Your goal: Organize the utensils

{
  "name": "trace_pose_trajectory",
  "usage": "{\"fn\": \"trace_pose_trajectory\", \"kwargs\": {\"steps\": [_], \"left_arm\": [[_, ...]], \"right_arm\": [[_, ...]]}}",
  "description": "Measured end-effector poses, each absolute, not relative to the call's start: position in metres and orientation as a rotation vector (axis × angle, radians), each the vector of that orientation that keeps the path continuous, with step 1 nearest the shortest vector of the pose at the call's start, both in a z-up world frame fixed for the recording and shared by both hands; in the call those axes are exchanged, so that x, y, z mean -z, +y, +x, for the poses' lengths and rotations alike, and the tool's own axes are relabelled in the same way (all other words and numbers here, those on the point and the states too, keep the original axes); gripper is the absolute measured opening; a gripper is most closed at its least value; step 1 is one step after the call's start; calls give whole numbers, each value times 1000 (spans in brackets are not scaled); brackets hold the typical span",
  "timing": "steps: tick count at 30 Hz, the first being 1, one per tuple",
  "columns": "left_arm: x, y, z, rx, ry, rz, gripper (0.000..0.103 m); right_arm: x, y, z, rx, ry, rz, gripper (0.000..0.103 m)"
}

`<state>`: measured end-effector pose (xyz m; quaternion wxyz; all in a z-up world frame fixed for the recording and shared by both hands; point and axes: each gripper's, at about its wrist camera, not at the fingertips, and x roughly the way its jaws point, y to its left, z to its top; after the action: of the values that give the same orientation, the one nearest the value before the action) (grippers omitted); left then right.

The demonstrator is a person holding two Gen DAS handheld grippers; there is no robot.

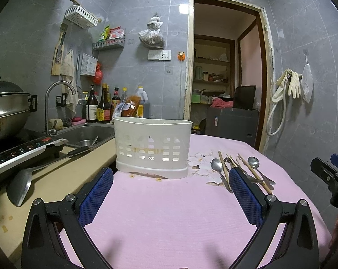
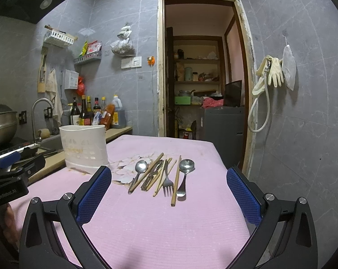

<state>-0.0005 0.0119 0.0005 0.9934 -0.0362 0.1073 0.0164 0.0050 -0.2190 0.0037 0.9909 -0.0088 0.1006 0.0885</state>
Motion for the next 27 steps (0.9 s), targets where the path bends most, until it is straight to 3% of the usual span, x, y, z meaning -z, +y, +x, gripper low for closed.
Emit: {"fn": "trace_pose_trajectory", "kwargs": {"steps": [27], "left_arm": [[-3, 14, 0, -39, 211, -67, 101]], "right_arm": [[-4, -221, 3, -185, 200, -23, 103]]}}
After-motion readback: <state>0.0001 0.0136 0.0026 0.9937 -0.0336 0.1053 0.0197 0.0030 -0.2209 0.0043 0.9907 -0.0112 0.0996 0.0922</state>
